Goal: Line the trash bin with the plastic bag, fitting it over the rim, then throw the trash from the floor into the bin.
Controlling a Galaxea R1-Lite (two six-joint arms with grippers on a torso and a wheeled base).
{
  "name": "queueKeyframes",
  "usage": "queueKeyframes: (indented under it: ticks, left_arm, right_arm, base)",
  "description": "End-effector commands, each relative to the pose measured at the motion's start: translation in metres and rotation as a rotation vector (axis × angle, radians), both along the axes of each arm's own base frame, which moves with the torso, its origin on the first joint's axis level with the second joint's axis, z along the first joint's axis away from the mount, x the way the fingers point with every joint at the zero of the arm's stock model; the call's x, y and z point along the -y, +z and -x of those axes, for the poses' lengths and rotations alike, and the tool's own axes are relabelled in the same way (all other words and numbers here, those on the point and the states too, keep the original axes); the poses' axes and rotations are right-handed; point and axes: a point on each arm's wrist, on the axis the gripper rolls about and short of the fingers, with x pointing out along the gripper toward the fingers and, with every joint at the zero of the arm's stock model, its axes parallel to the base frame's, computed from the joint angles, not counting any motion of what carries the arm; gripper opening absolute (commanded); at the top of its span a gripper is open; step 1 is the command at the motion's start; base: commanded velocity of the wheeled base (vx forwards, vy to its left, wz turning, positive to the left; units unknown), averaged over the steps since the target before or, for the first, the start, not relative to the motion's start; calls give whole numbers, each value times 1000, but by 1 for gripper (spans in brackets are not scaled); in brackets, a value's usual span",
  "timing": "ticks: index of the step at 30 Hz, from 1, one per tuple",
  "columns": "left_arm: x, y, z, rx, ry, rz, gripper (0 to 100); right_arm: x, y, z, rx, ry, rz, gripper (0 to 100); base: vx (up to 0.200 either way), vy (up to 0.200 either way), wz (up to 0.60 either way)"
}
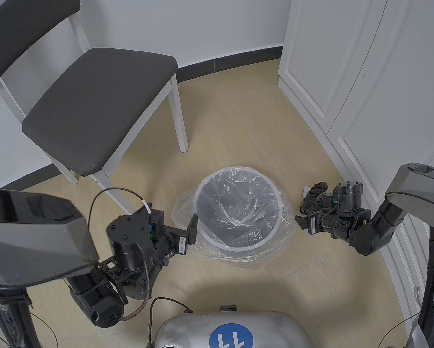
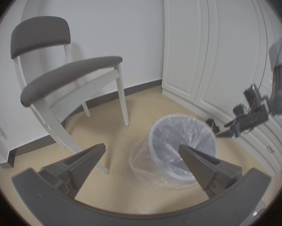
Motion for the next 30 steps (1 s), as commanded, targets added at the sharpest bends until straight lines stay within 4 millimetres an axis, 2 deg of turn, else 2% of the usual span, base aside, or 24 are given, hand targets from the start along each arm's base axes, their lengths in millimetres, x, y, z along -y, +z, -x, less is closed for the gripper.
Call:
queueKeyframes:
  ticks: [1,4,5,9,16,25,28,30]
  left_arm:
    - [-12,40,12,90,8,76,100]
    - [-13,44,15,98,6,80,100]
    - [-12,45,16,100,2,82,100]
    - [-10,42,17,93,-4,77,100]
    - [-10,43,17,94,-6,78,100]
    - [-9,42,17,91,-9,76,100]
    - [-9,41,17,90,-9,75,100]
    - [-9,42,18,90,-9,75,100]
  right_arm:
    - [-13,-28,-20,-24,-12,-47,100]
    - [-18,-35,-27,-24,-25,-89,100]
    - [-24,-42,-33,-23,-33,-124,100]
    - [-27,-60,-44,-39,-59,-166,100]
    - [-30,-90,-51,-77,-67,-195,100]
    - [-34,-84,-52,-30,-70,-251,100]
    - [-33,-73,-49,-9,-65,-249,100]
    - [-31,-56,-41,-10,-57,-228,100]
  base:
    - [0,0,0]
    - [0,0,0]
    - [0,0,0]
    - [0,0,0]
    - [0,0,0]
    - [0,0,0]
    - [0,0,0]
    - [0,0,0]
